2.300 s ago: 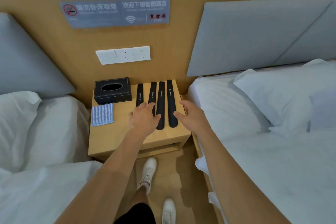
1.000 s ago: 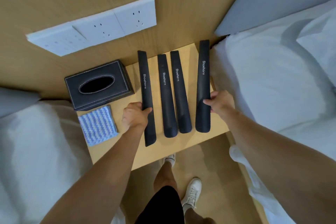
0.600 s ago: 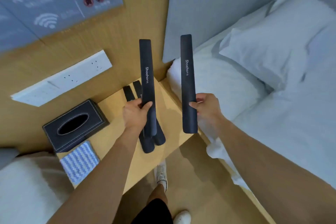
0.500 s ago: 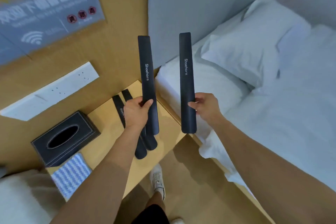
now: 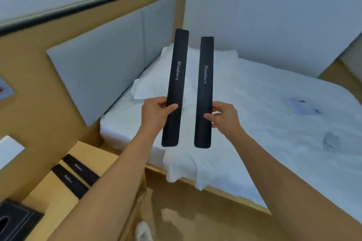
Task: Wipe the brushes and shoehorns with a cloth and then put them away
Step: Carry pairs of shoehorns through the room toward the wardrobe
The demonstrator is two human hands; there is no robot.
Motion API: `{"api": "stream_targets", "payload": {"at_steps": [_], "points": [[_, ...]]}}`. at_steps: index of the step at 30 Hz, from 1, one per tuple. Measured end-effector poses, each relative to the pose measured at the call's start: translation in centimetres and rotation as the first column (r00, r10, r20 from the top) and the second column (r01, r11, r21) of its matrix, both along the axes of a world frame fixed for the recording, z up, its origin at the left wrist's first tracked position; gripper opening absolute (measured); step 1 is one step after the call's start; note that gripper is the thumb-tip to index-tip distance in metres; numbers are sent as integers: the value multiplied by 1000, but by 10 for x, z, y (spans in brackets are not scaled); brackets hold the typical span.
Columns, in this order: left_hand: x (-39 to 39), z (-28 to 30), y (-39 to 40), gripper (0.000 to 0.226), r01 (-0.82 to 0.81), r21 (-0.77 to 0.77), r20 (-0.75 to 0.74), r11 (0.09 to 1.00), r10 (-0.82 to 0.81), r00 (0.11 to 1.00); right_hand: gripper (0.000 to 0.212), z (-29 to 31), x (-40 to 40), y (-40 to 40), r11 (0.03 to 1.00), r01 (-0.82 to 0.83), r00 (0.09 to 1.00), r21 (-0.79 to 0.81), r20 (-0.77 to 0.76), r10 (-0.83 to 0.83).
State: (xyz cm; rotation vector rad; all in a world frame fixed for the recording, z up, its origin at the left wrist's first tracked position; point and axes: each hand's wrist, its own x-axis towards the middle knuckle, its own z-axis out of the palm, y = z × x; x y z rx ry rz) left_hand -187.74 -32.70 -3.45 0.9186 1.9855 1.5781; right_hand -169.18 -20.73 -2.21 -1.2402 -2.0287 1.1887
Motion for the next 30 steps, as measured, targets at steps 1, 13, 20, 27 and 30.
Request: {"api": "stream_targets", "payload": {"at_steps": [1, 13, 20, 27, 30], "points": [[19, 10, 10, 9, 35, 15, -5, 999, -35, 999, 32, 9, 24, 4, 999, 38, 999, 9, -19, -38], [263, 98, 110, 22, 566, 98, -106, 818, -557, 824, 33, 90, 293, 4, 869, 484, 868, 103, -182, -462], [387, 125, 164, 22, 753, 137, -184, 644, -730, 658, 38, 119, 413, -1, 712, 689, 722, 136, -199, -662], [510, 147, 230, 19, 894, 185, -271, 407, -854, 445, 33, 141, 513, 10, 526, 833, 553, 173, -235, -799], [558, 158, 254, 21, 944, 179, -315, 278, -893, 322, 33, 151, 549, 14, 438, 879, 473, 188, -228, -851]]}}
